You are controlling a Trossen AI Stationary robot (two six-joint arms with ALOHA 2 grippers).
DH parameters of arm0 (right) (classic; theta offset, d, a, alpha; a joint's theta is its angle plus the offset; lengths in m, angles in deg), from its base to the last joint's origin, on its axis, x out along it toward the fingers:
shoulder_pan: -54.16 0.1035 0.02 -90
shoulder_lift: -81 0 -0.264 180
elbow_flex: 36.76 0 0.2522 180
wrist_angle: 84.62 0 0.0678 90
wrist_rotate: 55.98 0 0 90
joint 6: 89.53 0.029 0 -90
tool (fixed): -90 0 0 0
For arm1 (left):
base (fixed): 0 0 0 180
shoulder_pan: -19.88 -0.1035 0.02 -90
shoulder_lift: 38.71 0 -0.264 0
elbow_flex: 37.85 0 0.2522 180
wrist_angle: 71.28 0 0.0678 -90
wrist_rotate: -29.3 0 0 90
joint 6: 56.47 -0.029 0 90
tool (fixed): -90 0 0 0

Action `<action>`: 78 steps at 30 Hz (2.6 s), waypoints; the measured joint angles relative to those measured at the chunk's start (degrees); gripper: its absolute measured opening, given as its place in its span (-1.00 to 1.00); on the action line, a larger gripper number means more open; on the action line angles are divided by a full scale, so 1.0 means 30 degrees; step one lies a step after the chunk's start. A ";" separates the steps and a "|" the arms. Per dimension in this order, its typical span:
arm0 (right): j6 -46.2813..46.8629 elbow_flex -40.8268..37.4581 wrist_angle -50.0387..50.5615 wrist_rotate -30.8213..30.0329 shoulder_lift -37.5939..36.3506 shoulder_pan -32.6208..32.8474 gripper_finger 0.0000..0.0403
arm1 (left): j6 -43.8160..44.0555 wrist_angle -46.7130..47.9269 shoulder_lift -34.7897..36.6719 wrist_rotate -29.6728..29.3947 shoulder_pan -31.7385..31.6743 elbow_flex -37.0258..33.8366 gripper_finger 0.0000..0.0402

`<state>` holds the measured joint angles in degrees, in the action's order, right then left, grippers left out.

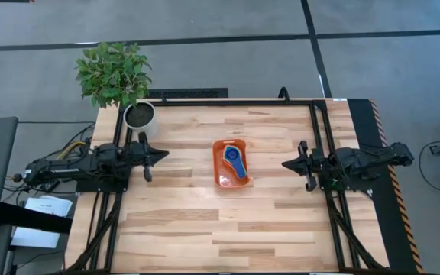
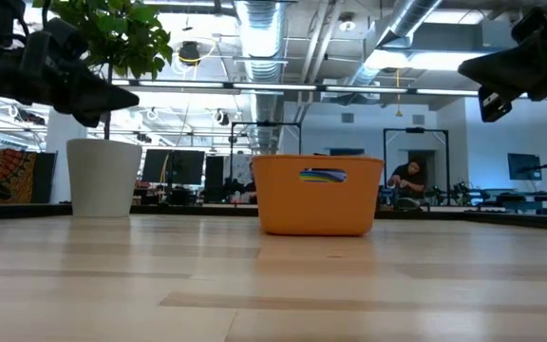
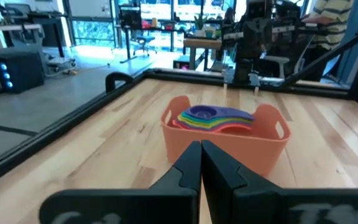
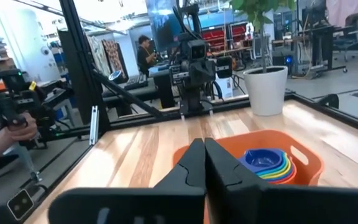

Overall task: Nest measuring cups in basket
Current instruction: Return to Home Position

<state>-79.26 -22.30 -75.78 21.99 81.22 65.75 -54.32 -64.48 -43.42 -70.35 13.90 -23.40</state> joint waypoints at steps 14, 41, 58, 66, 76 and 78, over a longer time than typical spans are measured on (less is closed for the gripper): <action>-0.0067 -0.0069 0.0487 0.0051 0.0015 0.0007 -0.94 | 0.0161 0.0772 -0.0002 0.0115 0.0511 -0.0044 -1.00; -0.0913 -0.0112 0.1229 0.4387 -0.0024 -0.4844 -0.96 | -0.1331 0.1363 -0.0012 0.0552 0.0554 -0.0102 -1.00; -0.1429 -0.0134 0.1242 0.3483 0.0070 -0.3789 -0.71 | -0.0794 0.1297 -0.0016 0.0487 0.0554 -0.0102 -1.00; -0.1422 -0.0134 0.1242 0.3490 0.0070 -0.3789 -0.70 | -0.0701 0.1297 -0.0016 0.0489 0.0554 -0.0102 -1.00; -0.1415 -0.0149 0.1234 0.3494 0.0070 -0.3789 -0.70 | -0.0776 0.1297 -0.0016 0.0494 0.0554 -0.0102 -1.00; -0.1415 -0.0149 0.1234 0.3495 0.0070 -0.3789 -0.70 | -0.0776 0.1297 -0.0016 0.0494 0.0554 -0.0102 -1.00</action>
<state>-83.51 -22.75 -72.07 32.48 81.43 54.39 -56.65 -60.59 -43.46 -68.87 15.56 -23.71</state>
